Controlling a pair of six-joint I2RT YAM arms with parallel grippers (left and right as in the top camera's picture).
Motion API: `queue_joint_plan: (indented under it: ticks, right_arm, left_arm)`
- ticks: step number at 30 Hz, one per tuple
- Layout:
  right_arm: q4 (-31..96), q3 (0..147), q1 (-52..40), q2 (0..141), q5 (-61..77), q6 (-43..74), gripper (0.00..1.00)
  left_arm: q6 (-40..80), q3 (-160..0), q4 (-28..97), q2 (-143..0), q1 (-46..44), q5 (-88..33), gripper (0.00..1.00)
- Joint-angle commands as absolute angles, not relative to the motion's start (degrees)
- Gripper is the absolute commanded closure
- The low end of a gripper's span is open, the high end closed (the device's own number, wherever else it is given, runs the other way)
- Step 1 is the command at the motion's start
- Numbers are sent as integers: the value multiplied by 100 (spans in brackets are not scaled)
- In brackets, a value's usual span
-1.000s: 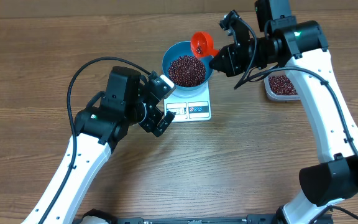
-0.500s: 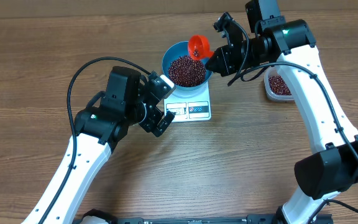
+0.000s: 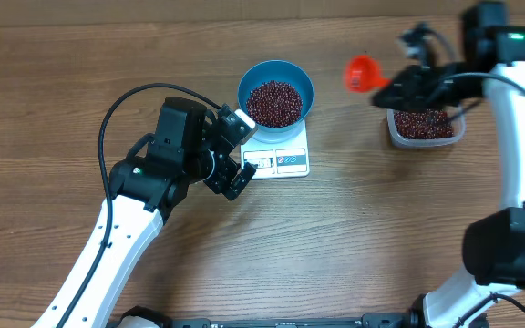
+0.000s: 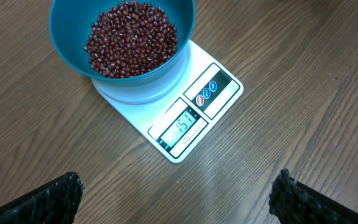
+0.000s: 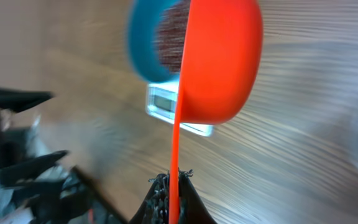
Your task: Scoop item into bowl and weigh 150g on scale
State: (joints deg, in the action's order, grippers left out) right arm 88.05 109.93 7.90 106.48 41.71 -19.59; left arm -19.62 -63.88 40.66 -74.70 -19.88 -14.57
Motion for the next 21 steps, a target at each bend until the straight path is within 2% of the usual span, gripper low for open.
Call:
queue_joint_plan:
  ticks: [1,6,12,21]
  right_arm:
    - [8901,11083,1229,10366,3164,-1992,96]
    - [8604,10648,1428,10366,1601,-1004,96]
    - [7972,9902,1286,10368,379,-200,96]
    - [7679,9564,558,10366,-1293,-82,96]
  left_arm:
    - [-1907,-6375,4047,-7494,-2027,-1463,0]
    - [-1907,-6375,4047,-7494,-2027,-1463,0]
    - [-1907,-6375,4047,-7494,-2027,-1463,0]
    - [-1907,-6375,4047,-7494,-2027,-1463,1]
